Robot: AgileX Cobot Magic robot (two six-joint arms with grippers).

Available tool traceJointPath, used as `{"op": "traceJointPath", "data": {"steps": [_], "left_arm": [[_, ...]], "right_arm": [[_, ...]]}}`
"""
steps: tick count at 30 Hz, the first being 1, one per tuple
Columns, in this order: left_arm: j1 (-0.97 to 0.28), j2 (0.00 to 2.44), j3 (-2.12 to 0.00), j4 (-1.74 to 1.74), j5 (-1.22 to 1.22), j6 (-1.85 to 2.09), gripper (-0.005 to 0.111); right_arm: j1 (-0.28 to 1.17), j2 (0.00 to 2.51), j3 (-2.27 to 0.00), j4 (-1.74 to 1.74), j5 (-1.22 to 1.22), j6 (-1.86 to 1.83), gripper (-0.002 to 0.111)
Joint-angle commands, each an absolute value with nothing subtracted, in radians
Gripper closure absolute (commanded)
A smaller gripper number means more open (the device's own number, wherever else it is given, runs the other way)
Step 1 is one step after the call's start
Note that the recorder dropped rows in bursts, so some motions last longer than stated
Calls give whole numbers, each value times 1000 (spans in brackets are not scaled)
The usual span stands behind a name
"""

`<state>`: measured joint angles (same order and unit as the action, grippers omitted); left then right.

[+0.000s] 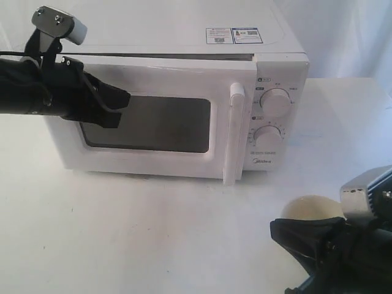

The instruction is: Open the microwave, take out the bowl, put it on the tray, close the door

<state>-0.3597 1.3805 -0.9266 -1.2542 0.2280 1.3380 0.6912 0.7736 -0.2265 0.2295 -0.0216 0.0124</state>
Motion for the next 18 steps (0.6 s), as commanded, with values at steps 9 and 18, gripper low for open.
{"op": "traceJointPath", "data": {"steps": [9,18], "left_arm": [[-365,1225,-883,-1193,363,1214,107],[-365,890,-614,-1175,489,1098,107]], "right_arm": [[907,769,-225,159,-132,0,108],[1316,913,-328,153,-414,0,108]]}}
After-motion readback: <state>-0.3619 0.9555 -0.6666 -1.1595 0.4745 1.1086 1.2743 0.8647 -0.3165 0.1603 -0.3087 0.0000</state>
